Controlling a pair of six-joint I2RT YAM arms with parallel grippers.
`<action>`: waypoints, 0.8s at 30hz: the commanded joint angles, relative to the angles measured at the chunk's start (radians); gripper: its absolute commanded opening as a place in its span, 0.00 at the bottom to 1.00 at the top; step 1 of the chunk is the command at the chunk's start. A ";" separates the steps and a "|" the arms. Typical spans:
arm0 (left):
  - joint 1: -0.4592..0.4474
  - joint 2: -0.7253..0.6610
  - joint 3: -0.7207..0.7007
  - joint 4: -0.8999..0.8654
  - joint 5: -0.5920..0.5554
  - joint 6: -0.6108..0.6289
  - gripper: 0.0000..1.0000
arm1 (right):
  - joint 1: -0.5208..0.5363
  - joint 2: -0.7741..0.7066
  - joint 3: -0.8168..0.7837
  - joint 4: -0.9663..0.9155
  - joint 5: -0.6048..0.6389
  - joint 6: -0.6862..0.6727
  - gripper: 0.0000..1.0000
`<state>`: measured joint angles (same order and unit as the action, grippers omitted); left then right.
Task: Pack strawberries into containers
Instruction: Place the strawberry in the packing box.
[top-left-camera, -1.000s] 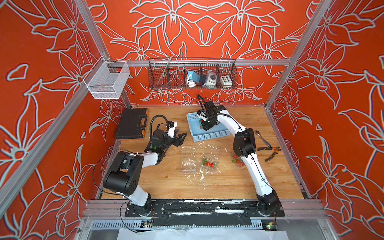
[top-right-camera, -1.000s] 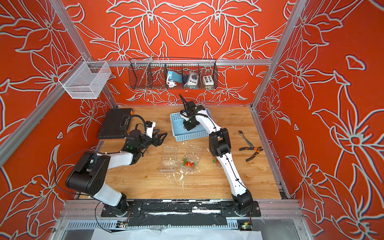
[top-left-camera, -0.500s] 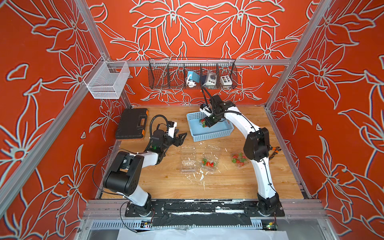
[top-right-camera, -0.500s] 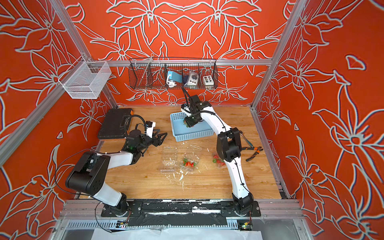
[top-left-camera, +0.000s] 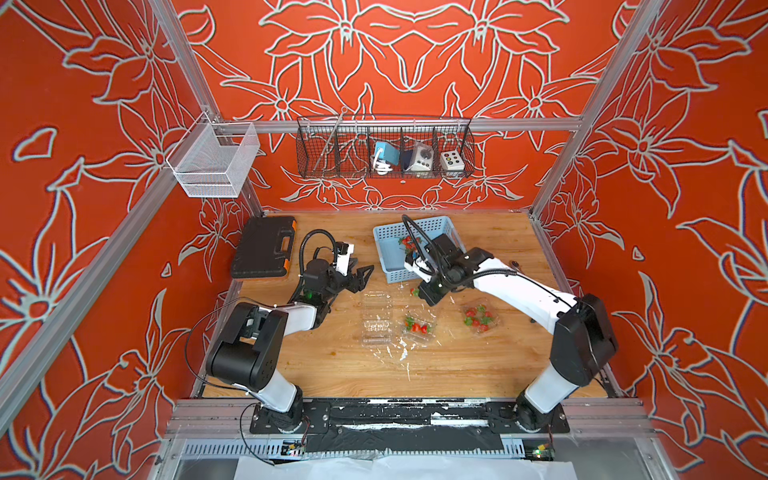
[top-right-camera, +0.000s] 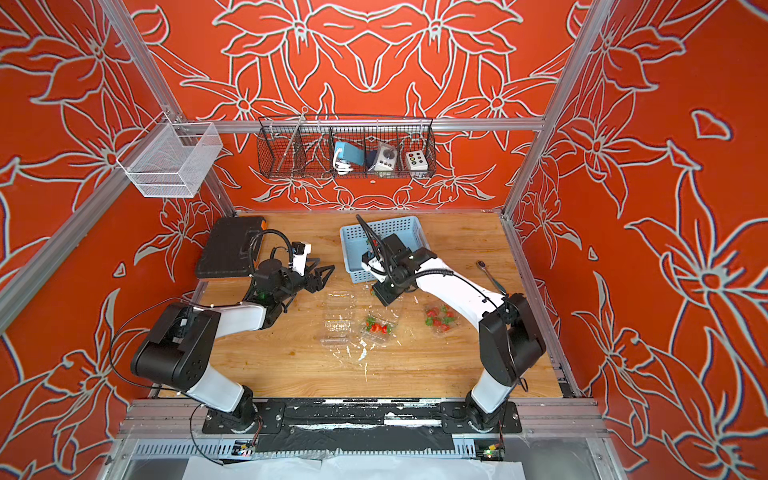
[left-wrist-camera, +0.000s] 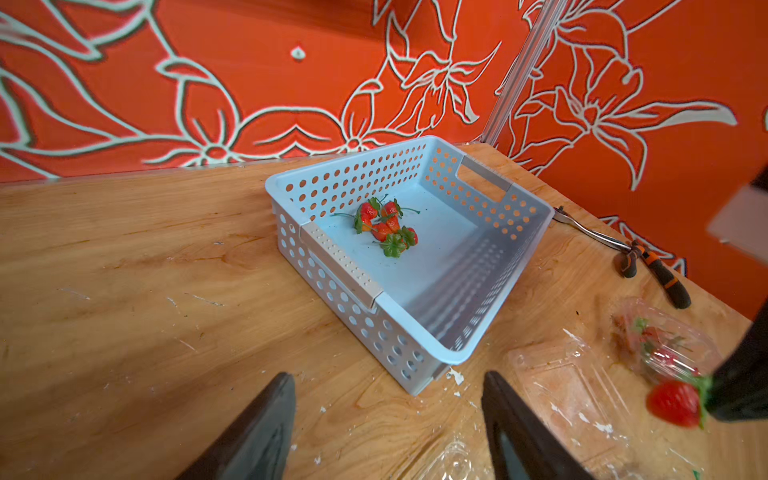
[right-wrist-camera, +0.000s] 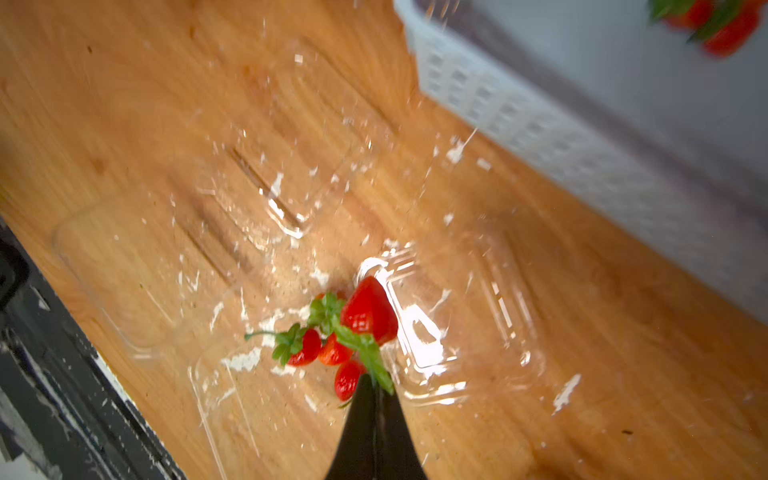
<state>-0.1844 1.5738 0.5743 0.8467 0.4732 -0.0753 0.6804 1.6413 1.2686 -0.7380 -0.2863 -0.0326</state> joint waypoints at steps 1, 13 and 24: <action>-0.004 -0.017 0.002 0.021 0.006 0.003 0.70 | 0.045 -0.046 -0.071 0.002 0.027 0.033 0.00; -0.004 -0.014 0.002 0.025 0.010 0.000 0.70 | 0.118 -0.023 -0.137 -0.059 0.071 0.044 0.00; -0.004 -0.011 0.004 0.025 0.008 0.001 0.70 | 0.121 -0.021 -0.123 -0.091 0.113 0.039 0.26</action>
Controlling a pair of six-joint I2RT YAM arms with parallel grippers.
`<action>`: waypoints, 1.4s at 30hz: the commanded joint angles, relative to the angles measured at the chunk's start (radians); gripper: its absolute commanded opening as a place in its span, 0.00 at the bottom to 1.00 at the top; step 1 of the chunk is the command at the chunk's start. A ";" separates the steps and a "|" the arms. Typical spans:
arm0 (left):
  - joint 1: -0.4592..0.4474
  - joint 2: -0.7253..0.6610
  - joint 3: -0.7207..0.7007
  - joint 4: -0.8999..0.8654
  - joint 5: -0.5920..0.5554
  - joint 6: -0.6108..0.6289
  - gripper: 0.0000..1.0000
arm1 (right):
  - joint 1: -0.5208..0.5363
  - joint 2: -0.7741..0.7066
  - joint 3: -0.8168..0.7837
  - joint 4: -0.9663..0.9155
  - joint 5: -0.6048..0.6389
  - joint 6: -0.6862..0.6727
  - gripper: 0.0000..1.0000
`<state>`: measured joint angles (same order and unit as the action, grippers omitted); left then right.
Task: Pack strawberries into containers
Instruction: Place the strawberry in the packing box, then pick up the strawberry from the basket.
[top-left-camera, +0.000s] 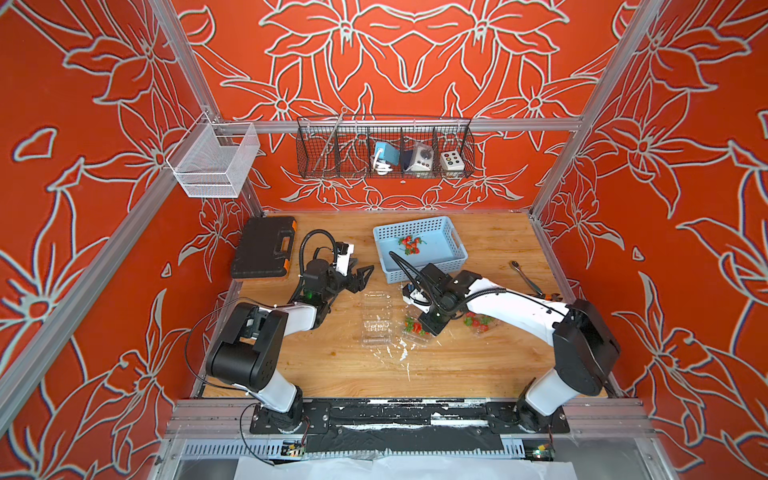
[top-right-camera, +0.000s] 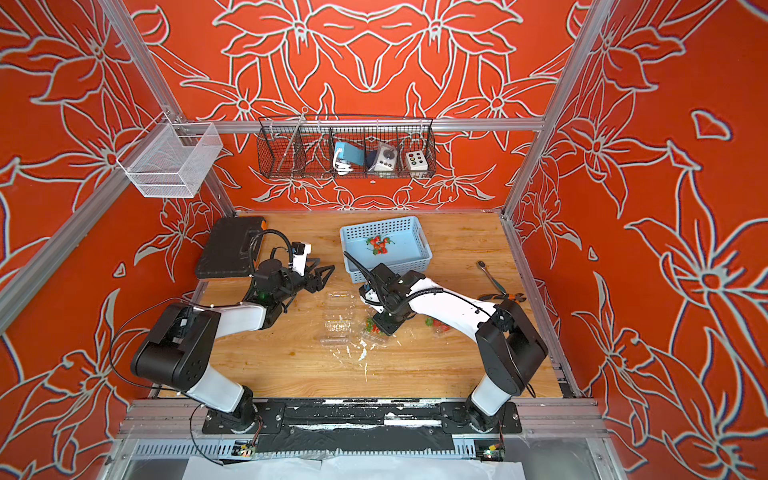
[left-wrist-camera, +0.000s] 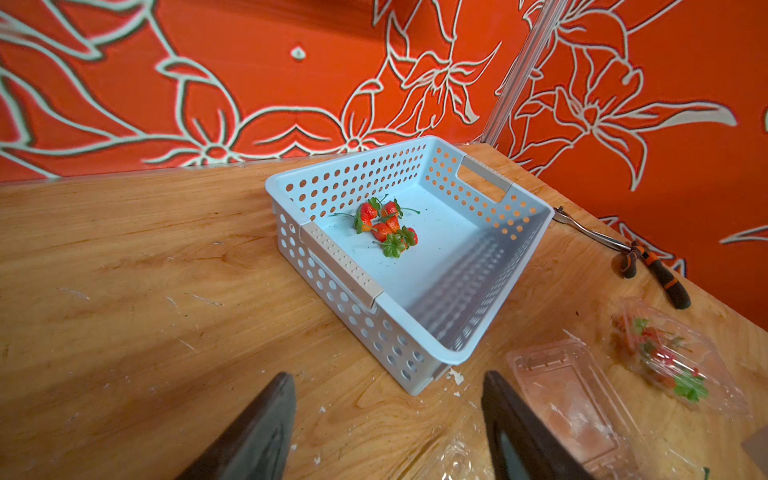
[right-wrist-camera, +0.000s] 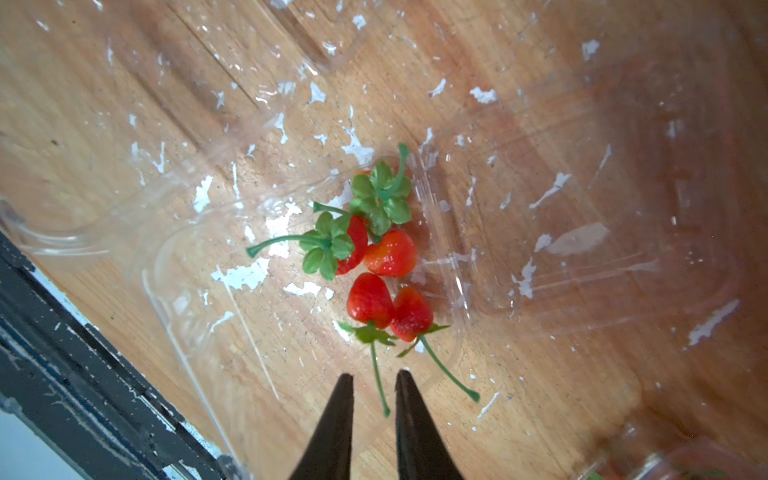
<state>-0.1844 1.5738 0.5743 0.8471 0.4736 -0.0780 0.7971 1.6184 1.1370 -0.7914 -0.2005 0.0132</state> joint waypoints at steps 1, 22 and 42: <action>-0.003 -0.011 0.004 0.024 0.008 0.003 0.70 | 0.004 -0.001 0.012 -0.038 0.040 -0.006 0.26; -0.006 -0.006 0.009 0.018 0.011 0.008 0.70 | -0.335 0.447 0.727 0.066 0.113 0.019 0.40; -0.010 0.002 0.018 0.004 0.008 0.020 0.71 | -0.410 0.941 1.241 0.106 0.006 0.165 0.39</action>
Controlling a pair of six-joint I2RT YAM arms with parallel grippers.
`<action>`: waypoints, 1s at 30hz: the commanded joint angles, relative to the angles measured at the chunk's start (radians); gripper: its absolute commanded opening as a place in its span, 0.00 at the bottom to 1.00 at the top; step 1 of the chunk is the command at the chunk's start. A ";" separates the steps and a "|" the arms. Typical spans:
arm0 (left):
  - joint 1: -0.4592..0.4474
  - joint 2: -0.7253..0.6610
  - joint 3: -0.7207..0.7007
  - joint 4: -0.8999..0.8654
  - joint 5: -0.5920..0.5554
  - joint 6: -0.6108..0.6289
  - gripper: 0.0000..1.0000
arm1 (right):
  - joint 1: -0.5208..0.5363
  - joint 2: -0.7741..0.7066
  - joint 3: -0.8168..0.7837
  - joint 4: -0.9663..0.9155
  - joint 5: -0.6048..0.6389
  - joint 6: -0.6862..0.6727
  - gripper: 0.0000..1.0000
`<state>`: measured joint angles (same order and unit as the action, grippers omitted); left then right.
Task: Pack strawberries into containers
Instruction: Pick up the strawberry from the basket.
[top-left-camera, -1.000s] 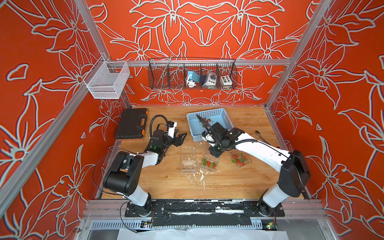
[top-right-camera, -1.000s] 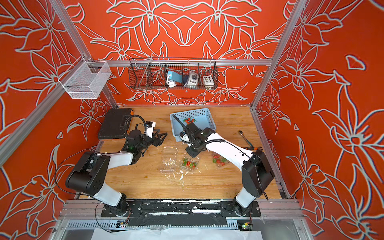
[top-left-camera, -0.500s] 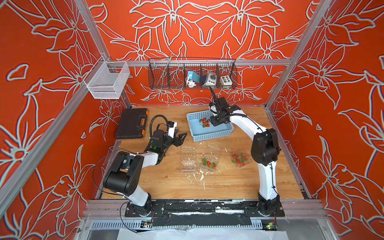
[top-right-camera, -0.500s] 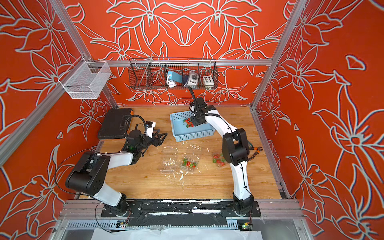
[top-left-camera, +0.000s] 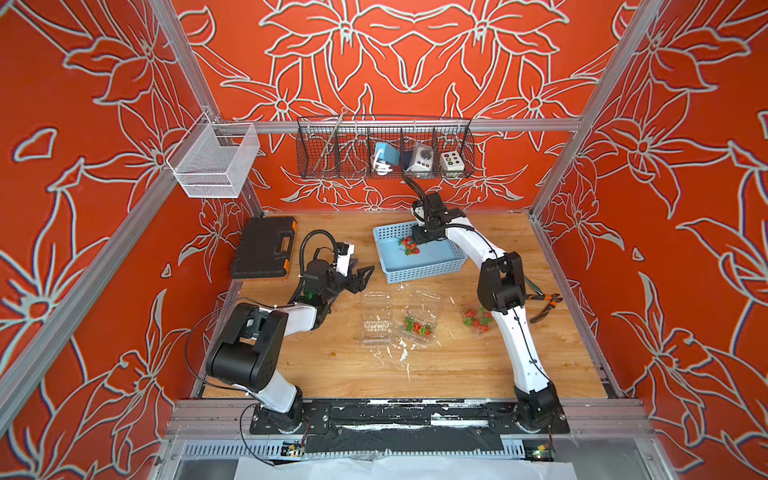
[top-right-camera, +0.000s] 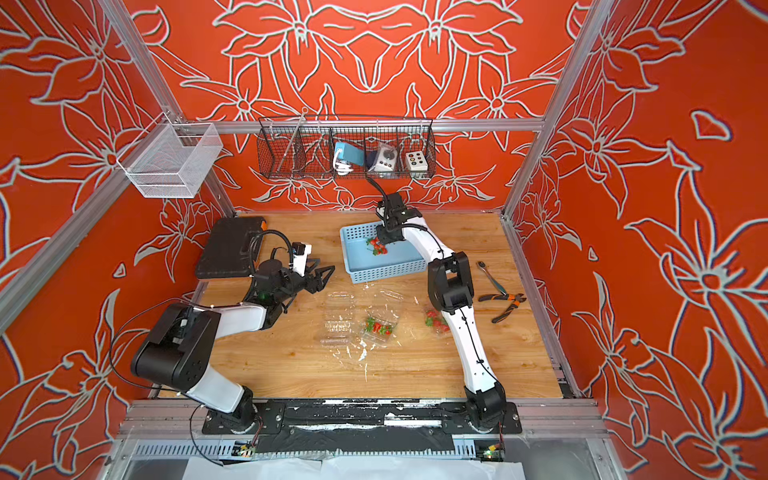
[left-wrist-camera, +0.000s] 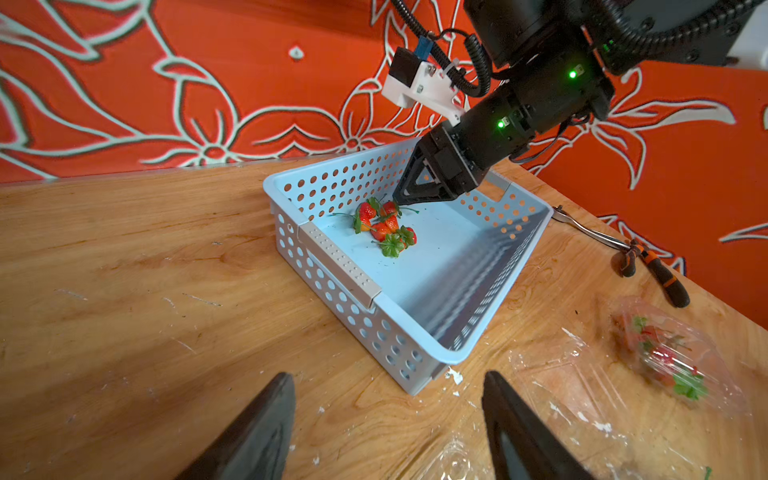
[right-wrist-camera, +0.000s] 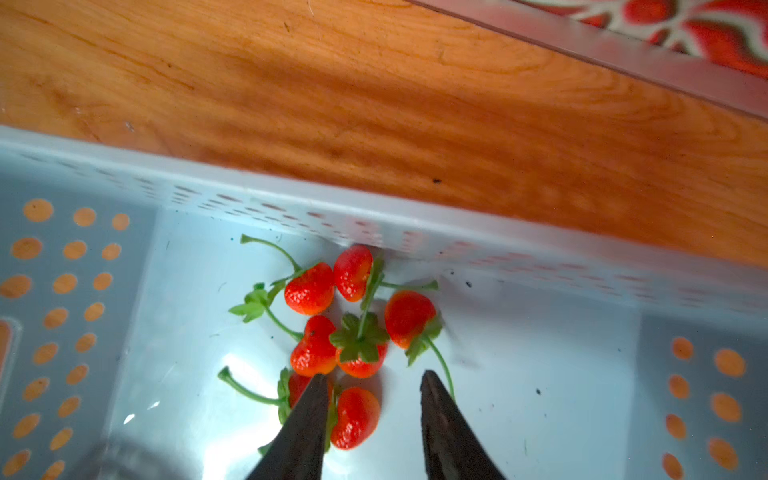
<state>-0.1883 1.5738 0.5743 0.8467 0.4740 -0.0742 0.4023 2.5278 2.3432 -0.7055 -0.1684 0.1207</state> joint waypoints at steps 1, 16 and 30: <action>-0.006 0.001 0.018 0.004 0.008 0.016 0.70 | -0.016 0.037 0.033 0.034 -0.031 0.069 0.40; -0.006 0.001 0.018 0.004 0.008 0.016 0.70 | -0.023 0.123 0.110 -0.031 -0.043 0.079 0.31; -0.007 -0.003 0.016 0.005 0.006 0.017 0.70 | -0.029 -0.001 -0.020 0.019 -0.067 0.089 0.00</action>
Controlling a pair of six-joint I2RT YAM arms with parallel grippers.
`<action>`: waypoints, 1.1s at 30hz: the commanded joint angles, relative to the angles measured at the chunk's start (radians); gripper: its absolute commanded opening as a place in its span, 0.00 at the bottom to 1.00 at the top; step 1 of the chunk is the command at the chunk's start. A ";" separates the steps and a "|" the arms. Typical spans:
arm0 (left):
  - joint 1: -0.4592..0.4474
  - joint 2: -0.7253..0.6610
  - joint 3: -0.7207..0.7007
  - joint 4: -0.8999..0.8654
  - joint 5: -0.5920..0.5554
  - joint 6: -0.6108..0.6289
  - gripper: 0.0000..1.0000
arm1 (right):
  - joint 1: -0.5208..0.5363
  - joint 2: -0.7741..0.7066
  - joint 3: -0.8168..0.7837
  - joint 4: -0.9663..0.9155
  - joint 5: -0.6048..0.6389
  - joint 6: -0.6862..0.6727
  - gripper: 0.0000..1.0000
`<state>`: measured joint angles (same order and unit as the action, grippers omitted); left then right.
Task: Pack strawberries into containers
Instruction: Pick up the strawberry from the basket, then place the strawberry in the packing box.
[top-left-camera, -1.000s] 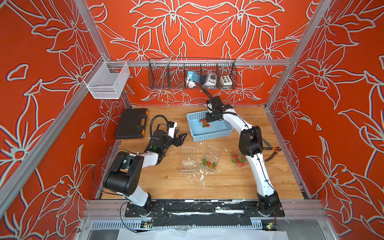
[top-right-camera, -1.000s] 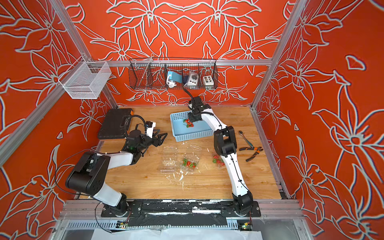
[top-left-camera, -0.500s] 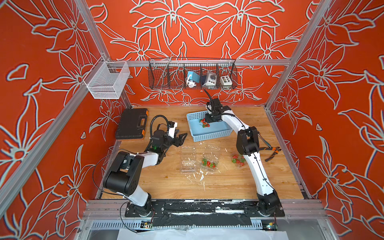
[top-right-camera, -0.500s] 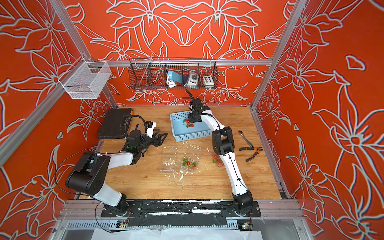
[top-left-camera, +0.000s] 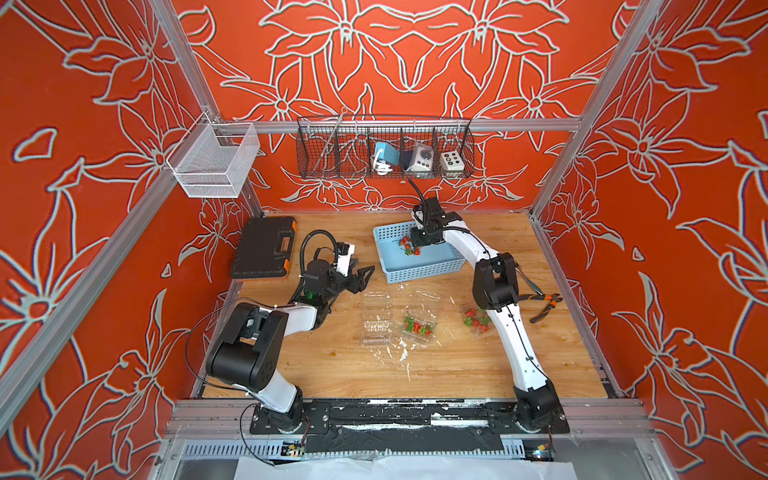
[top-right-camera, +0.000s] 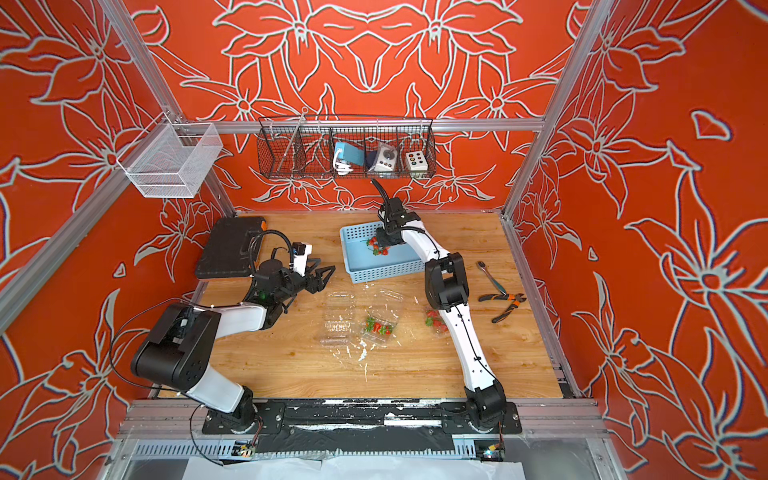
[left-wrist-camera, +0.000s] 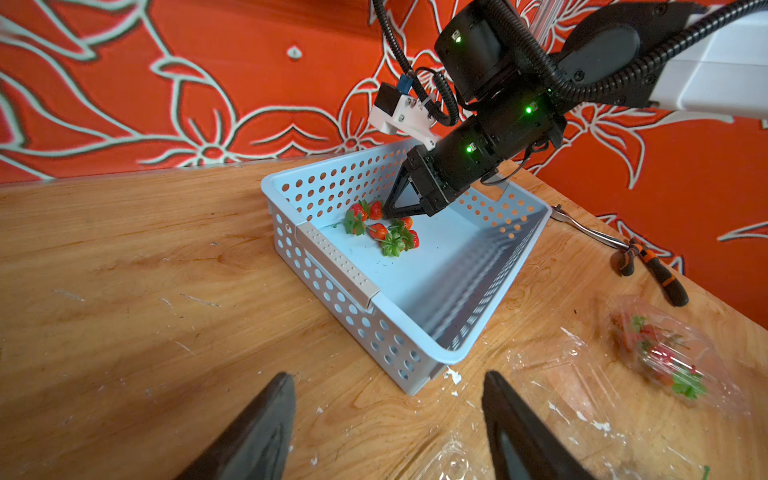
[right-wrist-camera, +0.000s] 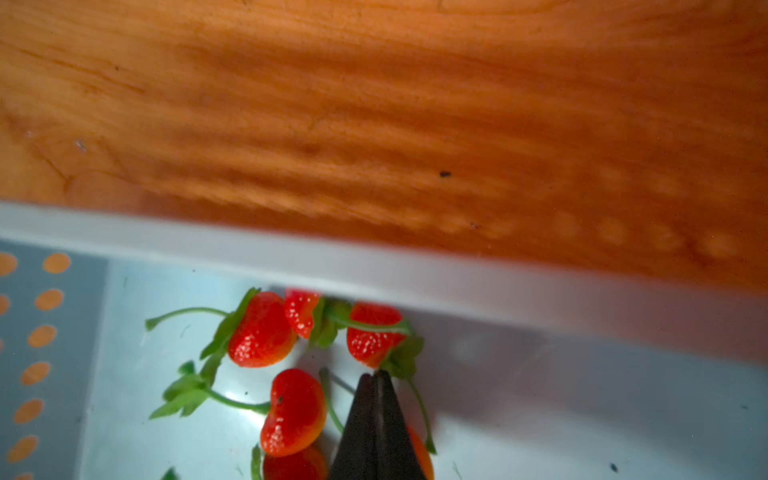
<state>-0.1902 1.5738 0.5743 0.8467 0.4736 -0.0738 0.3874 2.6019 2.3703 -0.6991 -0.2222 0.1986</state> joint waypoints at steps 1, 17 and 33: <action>-0.005 -0.004 0.016 0.004 0.007 0.017 0.70 | -0.016 -0.100 -0.071 0.024 -0.017 0.014 0.00; -0.005 -0.011 0.012 0.009 0.007 0.014 0.71 | -0.029 -0.373 -0.373 0.119 -0.002 -0.025 0.00; -0.019 -0.060 -0.016 0.018 -0.006 0.011 0.70 | 0.040 -0.757 -0.831 0.187 -0.111 -0.079 0.00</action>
<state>-0.1940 1.5650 0.5713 0.8467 0.4706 -0.0742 0.3874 1.9335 1.6081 -0.5400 -0.3004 0.1459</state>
